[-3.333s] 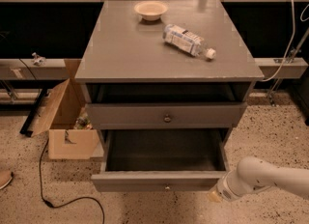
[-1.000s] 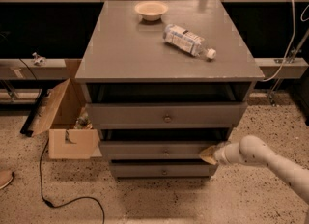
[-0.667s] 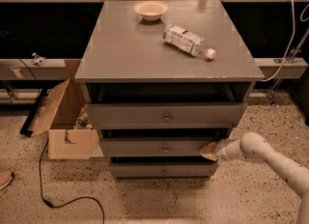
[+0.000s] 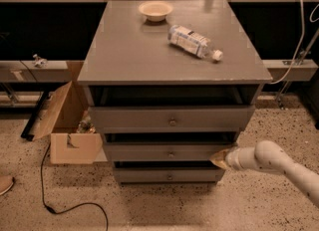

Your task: Close middle drawer

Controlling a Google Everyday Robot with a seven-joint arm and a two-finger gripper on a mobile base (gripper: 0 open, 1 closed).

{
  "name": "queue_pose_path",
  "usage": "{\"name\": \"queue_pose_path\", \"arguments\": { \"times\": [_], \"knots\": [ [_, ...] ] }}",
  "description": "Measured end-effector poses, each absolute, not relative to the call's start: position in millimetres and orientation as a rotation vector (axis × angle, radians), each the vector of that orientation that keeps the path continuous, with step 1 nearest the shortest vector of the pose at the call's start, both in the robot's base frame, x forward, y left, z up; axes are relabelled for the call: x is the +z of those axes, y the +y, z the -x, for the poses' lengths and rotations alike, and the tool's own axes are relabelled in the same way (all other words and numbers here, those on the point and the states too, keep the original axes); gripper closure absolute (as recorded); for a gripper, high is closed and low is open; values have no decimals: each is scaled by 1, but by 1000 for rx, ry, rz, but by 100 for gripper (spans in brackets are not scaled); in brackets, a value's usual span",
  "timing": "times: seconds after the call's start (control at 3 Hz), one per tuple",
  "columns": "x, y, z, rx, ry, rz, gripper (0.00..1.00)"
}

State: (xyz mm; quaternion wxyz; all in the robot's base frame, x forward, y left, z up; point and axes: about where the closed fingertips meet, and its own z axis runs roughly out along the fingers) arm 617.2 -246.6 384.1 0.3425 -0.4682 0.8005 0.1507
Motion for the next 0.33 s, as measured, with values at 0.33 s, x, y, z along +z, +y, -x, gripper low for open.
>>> {"name": "queue_pose_path", "arguments": {
  "times": [0.33],
  "knots": [
    [405,-256,-567,394,2091,1245,100]
  ]
}}
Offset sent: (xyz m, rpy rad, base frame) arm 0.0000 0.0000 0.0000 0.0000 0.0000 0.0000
